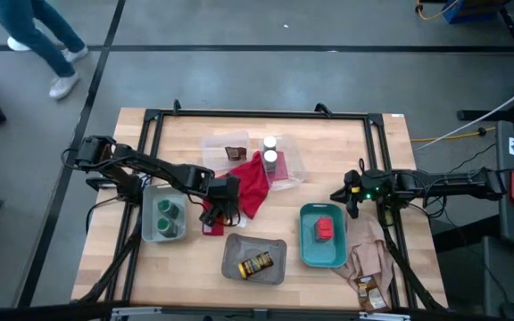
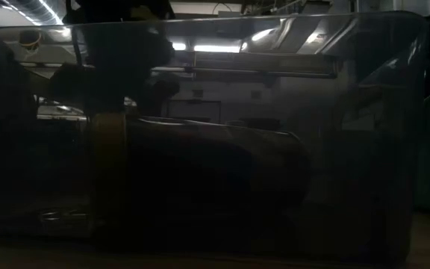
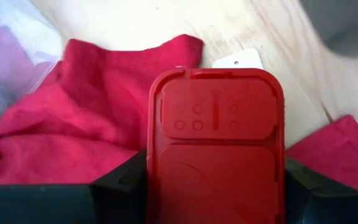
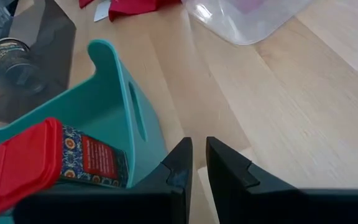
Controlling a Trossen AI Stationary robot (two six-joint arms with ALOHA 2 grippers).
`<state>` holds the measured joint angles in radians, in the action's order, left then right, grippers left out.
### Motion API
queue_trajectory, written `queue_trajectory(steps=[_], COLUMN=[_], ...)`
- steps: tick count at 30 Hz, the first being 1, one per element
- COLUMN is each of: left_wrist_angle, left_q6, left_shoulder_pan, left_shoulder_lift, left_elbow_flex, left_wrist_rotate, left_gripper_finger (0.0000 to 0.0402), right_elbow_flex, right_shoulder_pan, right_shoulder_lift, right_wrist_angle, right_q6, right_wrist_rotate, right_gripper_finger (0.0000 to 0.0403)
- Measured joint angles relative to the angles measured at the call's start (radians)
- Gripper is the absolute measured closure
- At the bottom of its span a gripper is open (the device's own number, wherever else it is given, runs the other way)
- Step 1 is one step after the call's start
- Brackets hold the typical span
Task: Sort spices by type
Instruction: Put the red seasoning can into the green bin
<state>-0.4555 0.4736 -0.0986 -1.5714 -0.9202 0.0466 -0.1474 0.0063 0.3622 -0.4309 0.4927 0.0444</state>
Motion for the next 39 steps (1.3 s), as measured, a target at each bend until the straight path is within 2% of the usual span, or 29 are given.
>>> queue_trajectory(steps=[8,12,18,24,32,39], left_wrist_angle=[-0.025,-0.035,-0.034,-0.018,0.099,0.27], left_q6=[-0.054,-0.055,-0.06,-0.094,-0.15,-0.213], left_shoulder_pan=[0.001,0.001,0.001,0.001,0.001,0.001], left_shoulder_lift=[0.014,0.014,0.014,0.014,0.014,0.014], left_elbow_flex=[-0.064,-0.092,-0.138,-0.18,-0.187,-0.187], left_wrist_rotate=[0.001,0.001,0.001,0.001,0.001,0.002], left_gripper_finger=[0.0208,0.0208,0.0205,0.0202,0.0201,0.0206], right_elbow_flex=[0.0,0.0,0.0,0.0,0.0,0.0], right_shoulder_pan=[0.0,0.0,0.0,0.0,0.0,0.0], right_shoulder_lift=[0.0,0.0,0.0,0.0,0.0,0.0], right_wrist_angle=[0.003,0.03,0.04,0.04,0.054,0.212], right_q6=[-0.006,-0.021,0.142,0.162,0.165,0.165], right_wrist_rotate=[-0.005,-0.059,-0.071,-0.071,-0.057,0.04], right_gripper_finger=[0.0354,0.0354,0.0354,0.0354,0.0354,0.0354])
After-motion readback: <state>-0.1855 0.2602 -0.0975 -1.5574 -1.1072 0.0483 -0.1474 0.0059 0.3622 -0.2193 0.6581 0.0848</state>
